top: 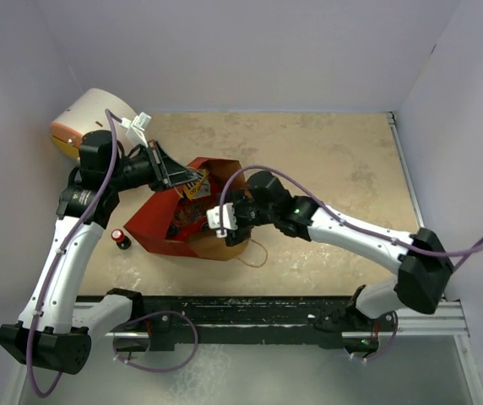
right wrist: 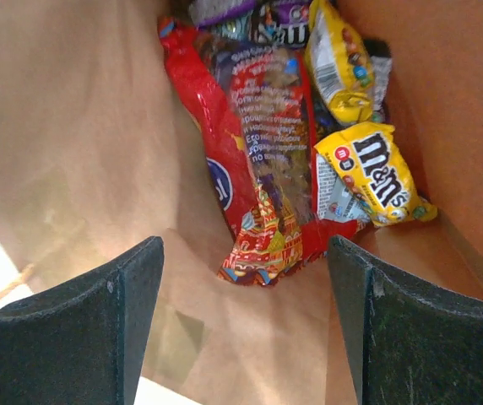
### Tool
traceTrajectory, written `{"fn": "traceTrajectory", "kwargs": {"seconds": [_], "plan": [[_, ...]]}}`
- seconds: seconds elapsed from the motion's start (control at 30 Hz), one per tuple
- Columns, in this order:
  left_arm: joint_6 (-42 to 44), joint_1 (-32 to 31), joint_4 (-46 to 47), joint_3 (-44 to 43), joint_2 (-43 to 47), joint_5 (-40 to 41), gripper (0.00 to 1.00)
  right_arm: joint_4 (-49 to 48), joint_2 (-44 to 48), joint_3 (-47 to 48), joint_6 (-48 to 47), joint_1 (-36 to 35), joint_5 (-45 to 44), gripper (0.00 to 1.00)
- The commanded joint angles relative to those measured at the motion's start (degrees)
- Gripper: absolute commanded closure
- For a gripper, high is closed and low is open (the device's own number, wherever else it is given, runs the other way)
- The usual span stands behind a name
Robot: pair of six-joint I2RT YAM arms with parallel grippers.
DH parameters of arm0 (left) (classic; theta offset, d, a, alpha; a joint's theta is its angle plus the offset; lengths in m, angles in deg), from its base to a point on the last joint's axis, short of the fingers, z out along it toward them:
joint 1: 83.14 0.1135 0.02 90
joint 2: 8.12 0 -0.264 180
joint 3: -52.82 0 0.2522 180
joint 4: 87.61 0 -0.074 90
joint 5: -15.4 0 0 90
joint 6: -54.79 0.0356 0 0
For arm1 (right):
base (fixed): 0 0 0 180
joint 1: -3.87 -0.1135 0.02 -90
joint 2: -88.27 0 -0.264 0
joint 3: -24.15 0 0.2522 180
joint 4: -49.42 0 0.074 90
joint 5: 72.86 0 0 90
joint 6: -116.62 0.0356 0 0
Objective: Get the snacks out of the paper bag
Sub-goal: Take out the snack from the paper bag.
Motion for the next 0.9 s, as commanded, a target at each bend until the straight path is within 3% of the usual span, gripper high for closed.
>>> {"fn": "traceTrajectory", "kwargs": {"seconds": [0.0,0.17,0.3,0.4,0.5,0.87], "plan": [[-1.7,-0.2,0.5,-2.7,0.0,-1.6,1.00,-0.7,-6.4,4.7,-12.0,-0.1,-5.4,0.20],[-2.2,-0.2,-1.4,-3.7,0.3,-0.8,1.00,-1.6,-14.3,7.5,-14.4,-0.1,-6.1,0.20],[-2.0,-0.2,-2.2,-4.0,-0.4,-2.3,1.00,-5.2,-21.2,10.5,-13.5,-0.1,-14.7,0.22],[-1.7,-0.2,-4.2,-4.9,-0.9,-2.3,1.00,-3.8,-23.6,11.7,-16.0,-0.2,-18.2,0.27],[-1.5,-0.2,-6.0,-6.2,-1.0,-1.9,1.00,-9.1,-23.3,9.4,-16.3,-0.2,-21.2,0.33],[0.0,-0.2,-9.6,-8.1,-1.1,-0.3,1.00,-9.3,-20.8,10.7,-9.9,-1.4,-17.5,0.97]]}}
